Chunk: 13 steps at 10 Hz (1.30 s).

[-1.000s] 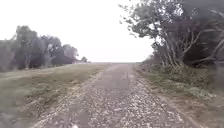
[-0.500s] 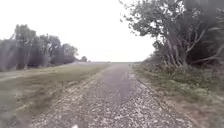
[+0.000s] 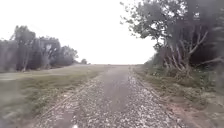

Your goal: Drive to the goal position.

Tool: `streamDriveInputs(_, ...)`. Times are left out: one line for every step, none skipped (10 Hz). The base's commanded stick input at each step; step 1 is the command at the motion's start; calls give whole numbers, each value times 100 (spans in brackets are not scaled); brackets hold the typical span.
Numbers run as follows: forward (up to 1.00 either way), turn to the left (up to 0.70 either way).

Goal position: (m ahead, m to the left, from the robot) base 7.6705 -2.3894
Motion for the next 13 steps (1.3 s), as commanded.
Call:
streamDriveInputs(45,0)
streamDriveInputs(45,0)
streamDriveInputs(45,0)
streamDriveInputs(45,0)
streamDriveInputs(45,0)
streamDriveInputs(45,0)
streamDriveInputs(45,0)
streamDriveInputs(45,0)
streamDriveInputs(45,0)
streamDriveInputs(45,0)
streamDriveInputs(45,0)
streamDriveInputs(45,0)
streamDriveInputs(45,0)
